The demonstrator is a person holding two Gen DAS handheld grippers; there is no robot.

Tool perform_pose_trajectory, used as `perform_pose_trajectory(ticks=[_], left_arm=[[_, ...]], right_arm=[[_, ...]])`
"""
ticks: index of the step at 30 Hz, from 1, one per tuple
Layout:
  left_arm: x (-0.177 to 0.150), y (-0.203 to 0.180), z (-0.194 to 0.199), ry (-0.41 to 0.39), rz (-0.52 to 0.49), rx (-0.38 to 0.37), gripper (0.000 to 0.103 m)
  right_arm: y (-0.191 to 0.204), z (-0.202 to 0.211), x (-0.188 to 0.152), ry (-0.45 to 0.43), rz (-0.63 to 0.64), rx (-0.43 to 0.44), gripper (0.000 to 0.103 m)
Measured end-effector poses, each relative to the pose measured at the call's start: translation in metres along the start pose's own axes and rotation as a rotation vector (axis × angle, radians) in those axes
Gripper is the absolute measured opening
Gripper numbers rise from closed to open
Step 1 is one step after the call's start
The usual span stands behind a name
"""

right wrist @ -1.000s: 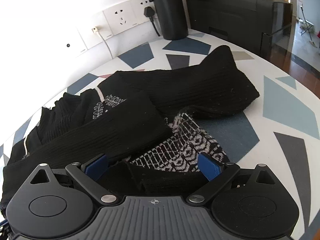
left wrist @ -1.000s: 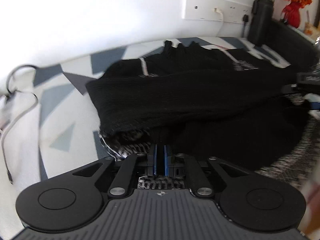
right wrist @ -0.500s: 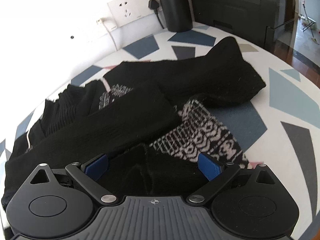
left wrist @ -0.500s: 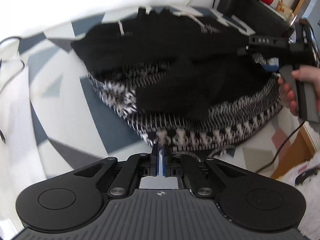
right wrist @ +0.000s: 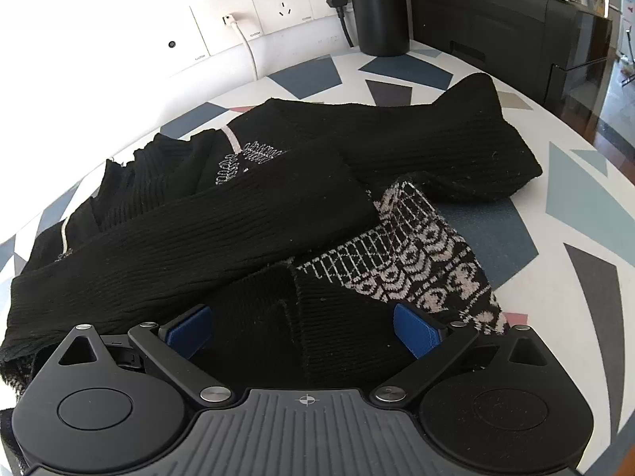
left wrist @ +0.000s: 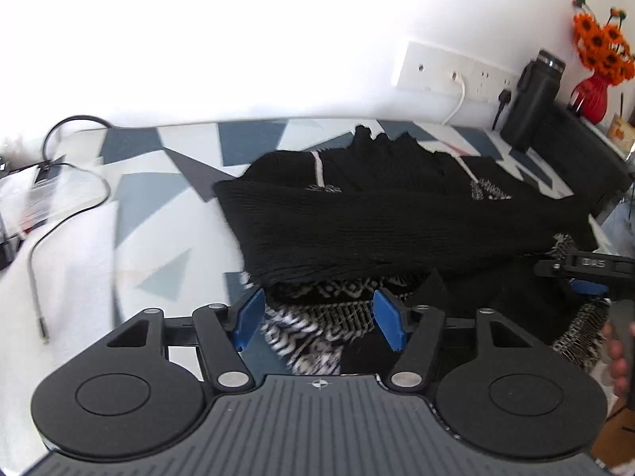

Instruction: Fold clothes

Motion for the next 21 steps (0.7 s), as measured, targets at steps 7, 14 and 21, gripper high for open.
perform_pose_trajectory(ticks=[7,14,21], left_arm=[[-0.033,-0.057,-0.028,0.163,-0.13,-0.18,0.041],[-0.03,-0.047,-0.022,0.151,-0.027,-0.178,0.041],[0.005,-0.027,-0.02,-0.036,0.097,0.057,0.061]], right_arm=[[-0.019,0.011,0.01,-0.05,-0.033,0.01,0.097],[-0.082,0.009,0.041,-0.104,-0.228,-0.05,0.096],[-0.14,0.004,0.072,-0.168,-0.345,-0.107,0.091]])
Point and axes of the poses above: each gripper's, at about its wrist camera, not at the fingertips, and z roughly against the way its jaws point, y to its left, x to its top, the point moved 7 cm from there along -z, roughly the way its jaws point, and after that the axes turned 5 degrees about x, right-handed, at the moved point
